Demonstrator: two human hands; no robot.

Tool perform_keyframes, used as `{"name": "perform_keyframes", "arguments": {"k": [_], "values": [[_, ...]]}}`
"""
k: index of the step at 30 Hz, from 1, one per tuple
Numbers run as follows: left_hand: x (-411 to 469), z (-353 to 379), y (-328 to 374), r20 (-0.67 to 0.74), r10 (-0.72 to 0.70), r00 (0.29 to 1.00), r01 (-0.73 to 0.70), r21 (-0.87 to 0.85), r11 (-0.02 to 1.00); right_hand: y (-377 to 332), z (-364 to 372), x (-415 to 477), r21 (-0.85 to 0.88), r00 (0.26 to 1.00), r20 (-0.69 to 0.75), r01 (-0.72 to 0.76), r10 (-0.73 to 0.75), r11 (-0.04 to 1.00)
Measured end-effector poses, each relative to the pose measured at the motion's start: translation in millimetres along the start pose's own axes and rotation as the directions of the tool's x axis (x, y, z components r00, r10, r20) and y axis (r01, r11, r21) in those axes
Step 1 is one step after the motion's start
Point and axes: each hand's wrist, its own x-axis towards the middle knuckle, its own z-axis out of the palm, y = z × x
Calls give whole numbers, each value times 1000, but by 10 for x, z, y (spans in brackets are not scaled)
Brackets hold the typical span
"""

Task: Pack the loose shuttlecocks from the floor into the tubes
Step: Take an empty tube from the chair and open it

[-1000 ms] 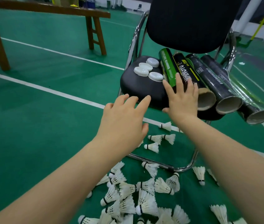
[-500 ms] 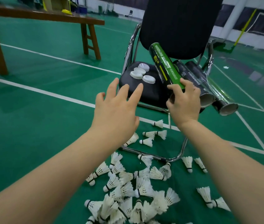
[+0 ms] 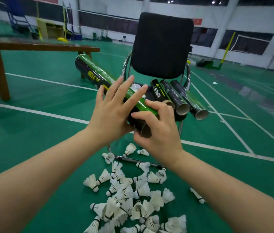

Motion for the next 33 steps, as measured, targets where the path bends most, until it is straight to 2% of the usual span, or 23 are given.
{"name": "perform_keyframes", "arguments": {"k": [6, 10, 18, 25, 29, 33], "values": [[-147, -393, 42, -84, 229, 970, -231, -17, 973, -308, -332, -82, 149, 997, -17, 76, -74, 986], [-217, -562, 106, -56, 299, 953, -300, -15, 954, -414, -454, -178, 234, 996, 76, 28, -47, 972], [-498, -436, 162, 162, 216, 963, -213, -37, 976, -380, -255, -445, 275, 977, 197, -135, 82, 952], [-722, -56, 63, 369, 199, 908, -182, -83, 980, -218, 135, -759, 337, 932, 300, -301, 201, 892], [-772, 145, 28, 414, 211, 885, -183, -106, 977, -138, 302, -883, 370, 906, 330, -383, 266, 846], [-826, 366, 38, 485, 185, 855, -132, -141, 981, -33, 423, -1008, 342, 849, 410, -483, 335, 806]]}}
